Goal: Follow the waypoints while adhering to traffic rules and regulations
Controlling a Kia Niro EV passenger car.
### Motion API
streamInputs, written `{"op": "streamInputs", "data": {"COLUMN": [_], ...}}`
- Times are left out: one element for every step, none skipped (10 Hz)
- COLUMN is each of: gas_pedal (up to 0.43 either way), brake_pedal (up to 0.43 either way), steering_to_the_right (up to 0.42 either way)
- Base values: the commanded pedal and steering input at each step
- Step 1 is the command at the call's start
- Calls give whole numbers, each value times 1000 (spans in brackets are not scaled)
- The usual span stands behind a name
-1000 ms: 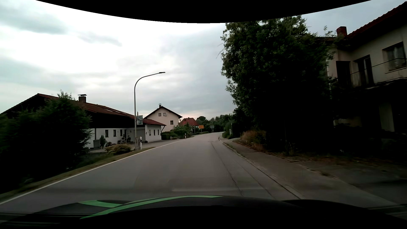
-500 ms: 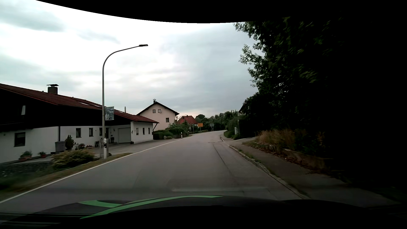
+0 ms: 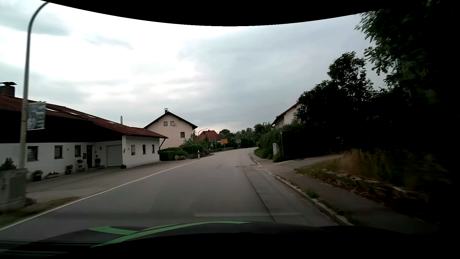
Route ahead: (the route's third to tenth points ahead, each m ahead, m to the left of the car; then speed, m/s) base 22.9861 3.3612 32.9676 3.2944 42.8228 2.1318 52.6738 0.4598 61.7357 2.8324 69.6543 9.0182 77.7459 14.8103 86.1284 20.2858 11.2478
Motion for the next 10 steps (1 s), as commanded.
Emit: {"op": "streamInputs", "data": {"gas_pedal": [0, 0, 0, 0, 0, 0, 0, 0, 0, 0], "brake_pedal": [49, 37, 30, 30, 30, 37, 37, 37, 43, 43], "steering_to_the_right": [8, 8, 8, 8, 8, 8, 8, 10, 12, 15]}}
